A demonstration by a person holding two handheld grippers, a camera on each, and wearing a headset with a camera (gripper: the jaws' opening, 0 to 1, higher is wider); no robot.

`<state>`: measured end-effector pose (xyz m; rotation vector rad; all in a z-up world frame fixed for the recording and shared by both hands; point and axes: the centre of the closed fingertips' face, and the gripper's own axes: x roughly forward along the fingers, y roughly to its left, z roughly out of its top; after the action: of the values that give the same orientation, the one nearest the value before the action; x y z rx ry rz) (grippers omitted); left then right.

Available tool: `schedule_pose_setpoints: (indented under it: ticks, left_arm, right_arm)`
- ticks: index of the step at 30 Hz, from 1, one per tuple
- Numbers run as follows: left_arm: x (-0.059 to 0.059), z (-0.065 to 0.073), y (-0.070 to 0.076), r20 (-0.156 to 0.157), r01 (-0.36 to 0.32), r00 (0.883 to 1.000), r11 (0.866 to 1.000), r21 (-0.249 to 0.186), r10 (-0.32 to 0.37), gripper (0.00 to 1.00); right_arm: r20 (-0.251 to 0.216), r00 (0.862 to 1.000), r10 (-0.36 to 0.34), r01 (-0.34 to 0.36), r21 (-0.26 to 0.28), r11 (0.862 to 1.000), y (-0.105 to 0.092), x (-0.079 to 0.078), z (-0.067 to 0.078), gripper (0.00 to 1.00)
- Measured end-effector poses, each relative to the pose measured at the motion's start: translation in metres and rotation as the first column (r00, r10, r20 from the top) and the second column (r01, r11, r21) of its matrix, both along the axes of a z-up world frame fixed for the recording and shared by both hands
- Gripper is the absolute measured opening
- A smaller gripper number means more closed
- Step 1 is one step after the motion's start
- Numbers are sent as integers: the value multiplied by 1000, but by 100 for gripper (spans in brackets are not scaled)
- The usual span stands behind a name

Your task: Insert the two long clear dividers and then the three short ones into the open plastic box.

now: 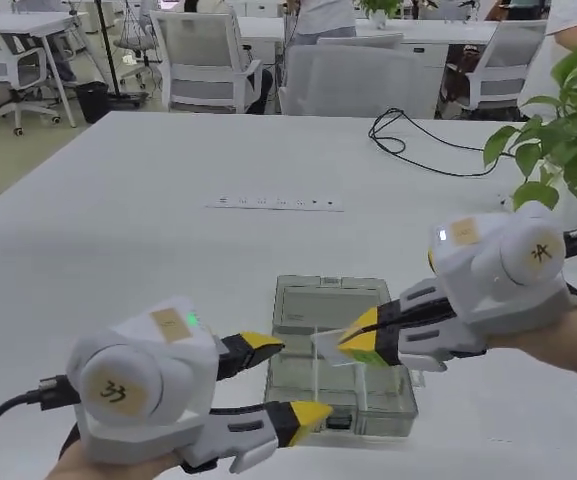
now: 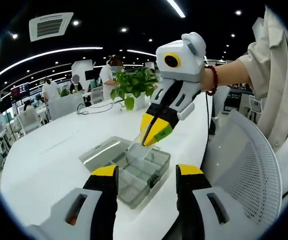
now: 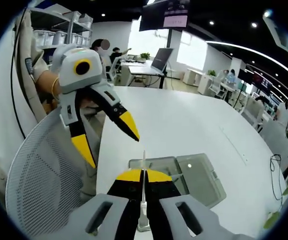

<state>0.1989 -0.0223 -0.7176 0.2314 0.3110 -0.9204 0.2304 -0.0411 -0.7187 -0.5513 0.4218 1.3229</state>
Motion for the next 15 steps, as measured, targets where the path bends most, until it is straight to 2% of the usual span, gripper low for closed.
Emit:
schedule_pose_setpoints:
  ticks: [6,15]
  left_arm:
    - [5,-2,6,-12,-47,999,999,-10,47,54]
    - [9,-3,13,-42,-106,994,993,-59,104,65]
  right_arm:
    - [29,1000,-3,4,-28,1000,5,9,-6,2]
    - [34,999,-15,16,-40,999,12,21,-15,2]
